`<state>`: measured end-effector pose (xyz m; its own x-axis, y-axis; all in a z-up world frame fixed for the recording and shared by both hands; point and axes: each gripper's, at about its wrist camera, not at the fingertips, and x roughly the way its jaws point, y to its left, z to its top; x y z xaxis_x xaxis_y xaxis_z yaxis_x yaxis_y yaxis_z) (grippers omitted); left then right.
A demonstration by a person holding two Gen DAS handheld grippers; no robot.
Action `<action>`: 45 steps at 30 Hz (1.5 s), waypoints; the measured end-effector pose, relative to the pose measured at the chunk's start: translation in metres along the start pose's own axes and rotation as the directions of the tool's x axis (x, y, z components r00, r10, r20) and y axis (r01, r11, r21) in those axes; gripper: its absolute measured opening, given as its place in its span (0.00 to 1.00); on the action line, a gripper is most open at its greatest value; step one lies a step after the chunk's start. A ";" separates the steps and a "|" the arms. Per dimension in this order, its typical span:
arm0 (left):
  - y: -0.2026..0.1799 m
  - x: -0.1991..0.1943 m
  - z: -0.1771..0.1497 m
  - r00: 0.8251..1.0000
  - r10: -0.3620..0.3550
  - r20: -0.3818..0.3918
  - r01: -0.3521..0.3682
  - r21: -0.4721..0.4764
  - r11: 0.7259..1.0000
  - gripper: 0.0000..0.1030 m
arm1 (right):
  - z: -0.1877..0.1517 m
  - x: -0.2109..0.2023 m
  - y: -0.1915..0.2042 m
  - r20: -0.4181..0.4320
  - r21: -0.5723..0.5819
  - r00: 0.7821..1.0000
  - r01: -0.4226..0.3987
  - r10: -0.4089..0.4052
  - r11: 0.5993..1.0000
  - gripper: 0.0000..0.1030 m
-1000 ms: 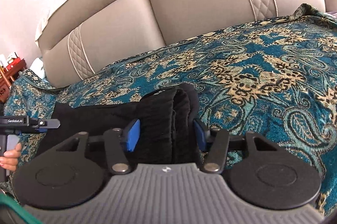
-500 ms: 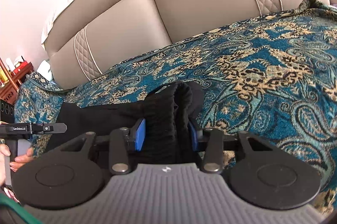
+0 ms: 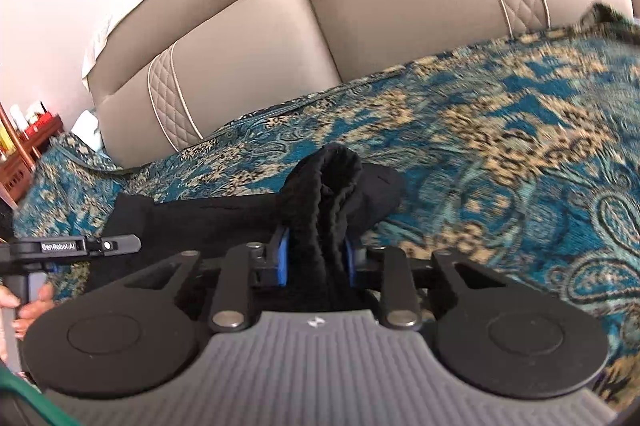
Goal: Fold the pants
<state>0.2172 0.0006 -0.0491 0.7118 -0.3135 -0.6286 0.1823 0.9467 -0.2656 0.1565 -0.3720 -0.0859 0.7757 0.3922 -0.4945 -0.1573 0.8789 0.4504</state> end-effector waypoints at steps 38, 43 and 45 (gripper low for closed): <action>0.082 0.062 0.089 0.937 0.342 0.067 -0.348 0.148 0.926 0.20 | 0.052 0.164 0.117 0.007 -0.109 0.988 0.156 -0.156 0.982 0.36; 0.079 0.055 0.091 0.927 0.372 0.057 -0.376 0.114 0.920 0.37 | 0.053 0.158 0.117 -0.003 -0.093 0.987 0.162 -0.163 0.983 0.65; 0.077 0.047 0.091 0.928 0.368 0.058 -0.372 0.092 0.924 0.51 | 0.052 0.150 0.120 0.007 -0.120 0.985 0.172 -0.172 0.978 0.77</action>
<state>0.3263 0.0661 -0.0328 0.7672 0.0621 -0.6384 -0.0343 0.9979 0.0558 0.2860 -0.2218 -0.0670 0.7952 0.2331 -0.5597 -0.0937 0.9593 0.2664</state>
